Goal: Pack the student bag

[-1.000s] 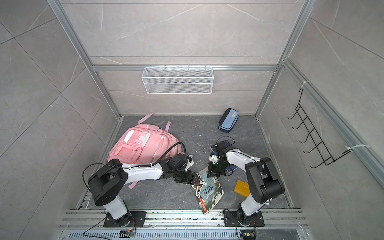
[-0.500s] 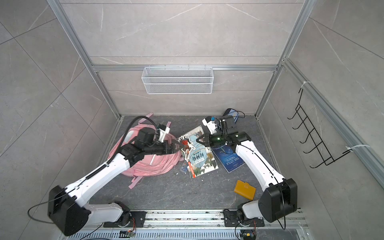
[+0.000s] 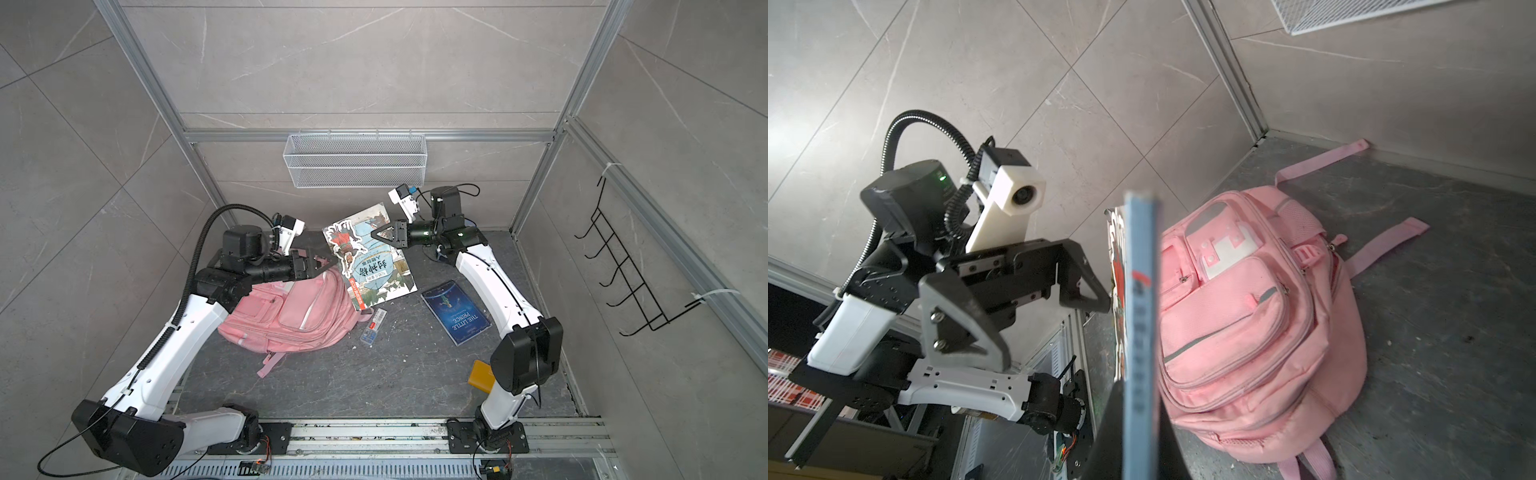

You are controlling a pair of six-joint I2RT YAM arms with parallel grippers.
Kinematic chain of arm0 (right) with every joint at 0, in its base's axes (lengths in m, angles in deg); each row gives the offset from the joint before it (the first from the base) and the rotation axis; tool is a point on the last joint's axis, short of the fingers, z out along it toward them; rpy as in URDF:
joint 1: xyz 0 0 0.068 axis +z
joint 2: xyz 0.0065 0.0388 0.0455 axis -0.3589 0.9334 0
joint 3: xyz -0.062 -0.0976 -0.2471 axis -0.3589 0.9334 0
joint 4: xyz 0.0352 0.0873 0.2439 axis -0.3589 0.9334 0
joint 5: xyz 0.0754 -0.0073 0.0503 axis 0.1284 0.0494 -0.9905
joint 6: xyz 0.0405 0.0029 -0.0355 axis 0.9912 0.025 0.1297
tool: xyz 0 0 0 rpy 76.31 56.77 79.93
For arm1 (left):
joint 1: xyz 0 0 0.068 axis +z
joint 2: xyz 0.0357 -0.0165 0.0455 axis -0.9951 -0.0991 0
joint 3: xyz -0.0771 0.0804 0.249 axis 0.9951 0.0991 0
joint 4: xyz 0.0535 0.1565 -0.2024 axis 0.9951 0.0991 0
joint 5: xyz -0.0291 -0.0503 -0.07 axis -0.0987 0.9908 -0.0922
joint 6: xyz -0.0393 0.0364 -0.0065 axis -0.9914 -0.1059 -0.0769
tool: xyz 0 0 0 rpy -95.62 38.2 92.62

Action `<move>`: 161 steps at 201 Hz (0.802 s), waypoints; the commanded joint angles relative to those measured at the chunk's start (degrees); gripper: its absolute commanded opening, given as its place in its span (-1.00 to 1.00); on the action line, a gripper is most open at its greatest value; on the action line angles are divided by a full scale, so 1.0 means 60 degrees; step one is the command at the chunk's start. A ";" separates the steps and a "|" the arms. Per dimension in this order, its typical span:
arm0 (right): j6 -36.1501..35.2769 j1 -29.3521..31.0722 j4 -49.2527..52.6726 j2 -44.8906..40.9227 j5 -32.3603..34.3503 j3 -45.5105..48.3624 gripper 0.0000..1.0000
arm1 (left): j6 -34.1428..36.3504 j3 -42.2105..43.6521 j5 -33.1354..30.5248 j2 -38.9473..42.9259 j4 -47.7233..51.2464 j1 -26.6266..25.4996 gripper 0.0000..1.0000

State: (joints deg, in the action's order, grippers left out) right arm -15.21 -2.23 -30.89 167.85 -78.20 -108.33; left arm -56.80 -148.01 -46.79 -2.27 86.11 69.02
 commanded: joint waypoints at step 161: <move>-0.5173 0.1209 0.4581 0.0938 0.0063 -0.0969 -1.00 | 0.2859 -0.2343 0.1310 -0.2382 0.1472 -0.0232 0.90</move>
State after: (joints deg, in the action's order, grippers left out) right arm -43.58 4.57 -6.52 173.67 -75.38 -112.39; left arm -42.22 -160.25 -42.22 -15.49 94.61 68.76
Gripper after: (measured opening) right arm 0.073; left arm 0.949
